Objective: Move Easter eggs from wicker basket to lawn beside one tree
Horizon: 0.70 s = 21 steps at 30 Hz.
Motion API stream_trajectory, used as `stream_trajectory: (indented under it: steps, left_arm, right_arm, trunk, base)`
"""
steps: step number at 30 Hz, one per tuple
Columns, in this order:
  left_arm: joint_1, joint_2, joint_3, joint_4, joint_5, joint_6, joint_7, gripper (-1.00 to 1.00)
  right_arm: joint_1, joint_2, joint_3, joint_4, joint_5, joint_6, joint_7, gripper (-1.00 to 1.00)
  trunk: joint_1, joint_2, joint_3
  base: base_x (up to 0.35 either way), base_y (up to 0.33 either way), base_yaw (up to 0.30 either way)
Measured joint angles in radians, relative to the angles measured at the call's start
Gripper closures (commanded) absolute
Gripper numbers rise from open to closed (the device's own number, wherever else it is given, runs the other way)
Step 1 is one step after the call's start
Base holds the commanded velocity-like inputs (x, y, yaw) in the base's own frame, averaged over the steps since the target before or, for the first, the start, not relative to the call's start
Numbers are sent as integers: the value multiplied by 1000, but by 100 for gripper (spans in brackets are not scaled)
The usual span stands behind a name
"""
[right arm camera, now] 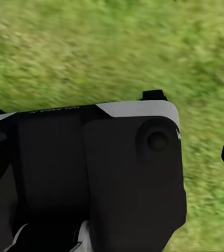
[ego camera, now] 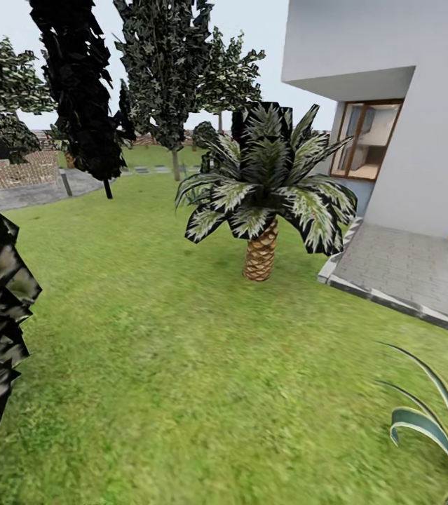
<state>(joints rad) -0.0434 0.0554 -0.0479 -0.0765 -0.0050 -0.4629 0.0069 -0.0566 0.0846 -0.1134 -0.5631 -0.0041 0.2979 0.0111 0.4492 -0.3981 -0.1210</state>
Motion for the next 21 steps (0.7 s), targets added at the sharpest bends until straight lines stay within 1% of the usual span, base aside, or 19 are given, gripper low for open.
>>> stream_trajectory:
  steps: [5,12,17,21]
  left_arm:
    - [0,0,0,0,0,0,0,-100]
    - [0,0,0,1,1,0,0,-100]
    - [0,0,0,0,1,0,0,-100]
    - [0,0,0,0,0,0,0,-100]
  right_arm:
    - [0,-1,-1,1,0,0,0,-100]
    - [0,-1,-1,1,0,0,0,-100]
    - [0,0,0,1,0,0,0,-100]
    - [0,-1,-1,1,0,0,0,-100]
  trunk:
    - [0,0,0]
    - [0,0,0]
    - [0,0,0]
    - [0,0,0]
  base:
    - [145,128,78]
    - [72,44,33]
    - [180,119,160]
    - [103,65,105]
